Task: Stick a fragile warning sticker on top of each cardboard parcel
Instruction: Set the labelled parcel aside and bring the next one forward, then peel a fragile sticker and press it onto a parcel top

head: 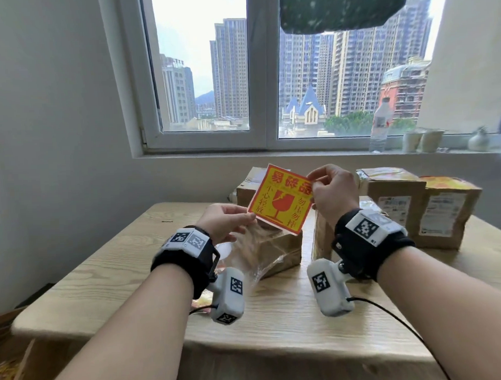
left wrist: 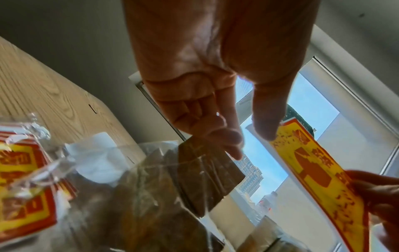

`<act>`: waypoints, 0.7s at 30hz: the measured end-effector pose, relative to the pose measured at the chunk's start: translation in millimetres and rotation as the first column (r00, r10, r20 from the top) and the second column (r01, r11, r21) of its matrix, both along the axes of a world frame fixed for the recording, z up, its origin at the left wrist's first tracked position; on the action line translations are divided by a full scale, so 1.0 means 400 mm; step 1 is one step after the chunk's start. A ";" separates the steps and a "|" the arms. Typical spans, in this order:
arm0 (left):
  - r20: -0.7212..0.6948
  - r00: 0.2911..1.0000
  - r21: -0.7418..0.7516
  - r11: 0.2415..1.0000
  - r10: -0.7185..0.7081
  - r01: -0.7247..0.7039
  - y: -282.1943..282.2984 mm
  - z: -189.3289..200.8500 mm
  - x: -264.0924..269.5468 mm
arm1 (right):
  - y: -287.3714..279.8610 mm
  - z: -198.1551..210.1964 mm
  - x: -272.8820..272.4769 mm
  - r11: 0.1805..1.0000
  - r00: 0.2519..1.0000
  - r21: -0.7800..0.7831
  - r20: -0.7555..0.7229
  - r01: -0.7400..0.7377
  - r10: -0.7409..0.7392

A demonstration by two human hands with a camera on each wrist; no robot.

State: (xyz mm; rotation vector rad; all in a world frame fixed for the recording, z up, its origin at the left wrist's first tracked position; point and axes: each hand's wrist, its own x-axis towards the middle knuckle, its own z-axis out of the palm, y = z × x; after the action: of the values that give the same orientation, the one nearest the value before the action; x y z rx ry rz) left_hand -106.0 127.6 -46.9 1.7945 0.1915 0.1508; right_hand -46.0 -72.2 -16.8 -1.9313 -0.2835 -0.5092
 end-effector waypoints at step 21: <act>0.172 0.974 -0.172 0.970 -0.145 0.174 -0.097 0.049 0.037 | -0.032 -0.014 -0.016 0.928 0.931 -0.162 0.097 -0.334 0.352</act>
State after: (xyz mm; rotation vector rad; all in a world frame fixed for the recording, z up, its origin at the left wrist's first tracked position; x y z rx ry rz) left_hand -91.2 88.7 -27.1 1.5957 -0.0520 0.1539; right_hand -52.2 -85.2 -22.6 -1.9349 -0.7436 -0.3827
